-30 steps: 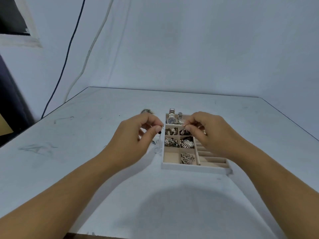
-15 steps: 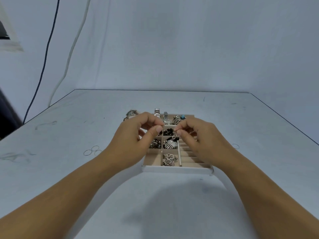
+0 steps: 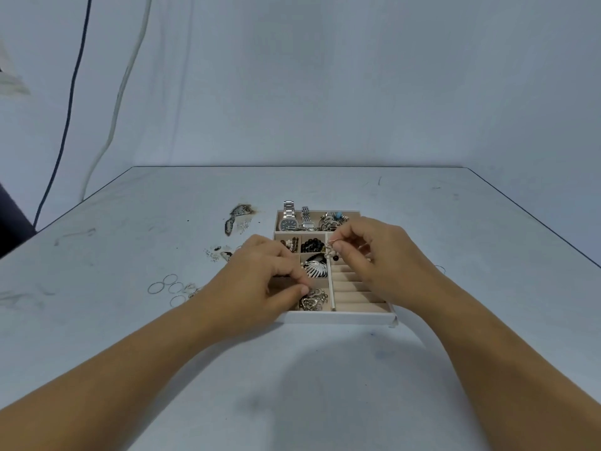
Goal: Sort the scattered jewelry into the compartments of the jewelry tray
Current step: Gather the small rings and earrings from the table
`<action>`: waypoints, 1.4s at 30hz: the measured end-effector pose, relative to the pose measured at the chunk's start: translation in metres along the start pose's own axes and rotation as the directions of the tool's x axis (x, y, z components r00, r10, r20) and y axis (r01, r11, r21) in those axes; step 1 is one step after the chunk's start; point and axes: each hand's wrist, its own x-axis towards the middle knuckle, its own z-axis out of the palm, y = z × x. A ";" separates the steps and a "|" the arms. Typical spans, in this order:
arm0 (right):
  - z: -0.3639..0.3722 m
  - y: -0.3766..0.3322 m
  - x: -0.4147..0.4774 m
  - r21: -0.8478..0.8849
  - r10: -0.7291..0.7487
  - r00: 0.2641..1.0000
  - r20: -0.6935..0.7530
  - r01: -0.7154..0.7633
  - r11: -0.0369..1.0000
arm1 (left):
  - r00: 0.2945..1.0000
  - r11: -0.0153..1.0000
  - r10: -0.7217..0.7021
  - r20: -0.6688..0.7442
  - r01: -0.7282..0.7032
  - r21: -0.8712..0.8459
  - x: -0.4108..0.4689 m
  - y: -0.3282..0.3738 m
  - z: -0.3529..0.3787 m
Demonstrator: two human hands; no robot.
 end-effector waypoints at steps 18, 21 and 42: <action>0.015 -0.024 -0.011 0.022 -0.063 0.984 0.170 0.060 0.998 | 0.996 0.993 0.012 0.086 -0.022 0.120 -0.031 -0.020 -0.005; 0.016 -0.023 -0.011 0.011 -0.061 0.986 0.154 0.060 0.998 | 0.997 0.993 0.010 0.081 -0.019 0.119 -0.032 -0.020 -0.005; 0.013 -0.018 -0.012 -0.219 -0.040 0.956 0.290 0.108 0.970 | 0.998 0.990 0.006 0.068 -0.016 0.144 -0.033 -0.020 -0.004</action>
